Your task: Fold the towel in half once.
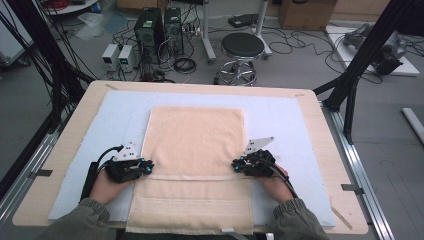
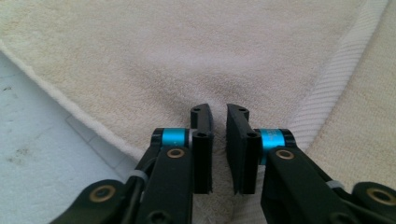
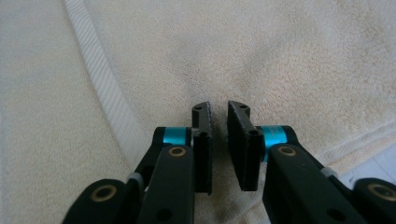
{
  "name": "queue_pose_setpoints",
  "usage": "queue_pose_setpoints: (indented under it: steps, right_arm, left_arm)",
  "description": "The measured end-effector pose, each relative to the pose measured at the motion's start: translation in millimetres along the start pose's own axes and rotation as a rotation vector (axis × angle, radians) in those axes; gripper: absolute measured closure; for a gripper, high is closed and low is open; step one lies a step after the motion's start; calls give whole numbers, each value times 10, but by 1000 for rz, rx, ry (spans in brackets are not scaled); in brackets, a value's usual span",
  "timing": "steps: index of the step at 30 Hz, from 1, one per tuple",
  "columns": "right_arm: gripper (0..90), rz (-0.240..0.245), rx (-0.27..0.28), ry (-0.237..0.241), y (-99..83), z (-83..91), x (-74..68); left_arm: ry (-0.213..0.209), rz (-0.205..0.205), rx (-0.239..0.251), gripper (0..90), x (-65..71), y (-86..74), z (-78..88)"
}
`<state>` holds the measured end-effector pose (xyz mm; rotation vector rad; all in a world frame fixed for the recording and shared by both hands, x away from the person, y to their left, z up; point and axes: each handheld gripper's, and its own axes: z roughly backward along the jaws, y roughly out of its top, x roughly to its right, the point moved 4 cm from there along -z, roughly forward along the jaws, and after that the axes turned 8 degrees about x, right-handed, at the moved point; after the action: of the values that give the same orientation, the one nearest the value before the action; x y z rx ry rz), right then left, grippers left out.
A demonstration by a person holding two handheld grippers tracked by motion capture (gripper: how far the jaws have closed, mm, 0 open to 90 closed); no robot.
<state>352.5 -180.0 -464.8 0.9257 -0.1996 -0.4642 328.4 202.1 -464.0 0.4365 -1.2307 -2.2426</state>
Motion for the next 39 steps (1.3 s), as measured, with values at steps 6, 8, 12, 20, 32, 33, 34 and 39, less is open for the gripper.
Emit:
queue_pose_setpoints:
  steps: [6,8,12,20,32,33,34,39]
  right_arm:
    - [852,-1,7,8,16,28,12]
    - [853,-4,13,8,27,39,12]
    - [854,0,25,7,67,81,5]
    - [854,16,57,5,182,227,-56]
    - [826,44,116,143,385,852,-697]
    - [771,52,110,174,366,902,-784]
    - [720,41,102,199,341,925,-846]
    - [637,16,54,163,203,852,-779]
  left_arm:
    - [3,13,6,860,0,14,6]
    - [2,23,13,862,-9,23,23]
    - [13,22,40,863,-5,86,82]
    - [21,7,84,865,31,224,257]
    - [-82,-93,133,848,670,319,932]
    - [-82,-93,133,785,670,319,932]
    - [-84,-104,138,682,735,292,969]
    - [-81,-82,104,618,732,188,899]
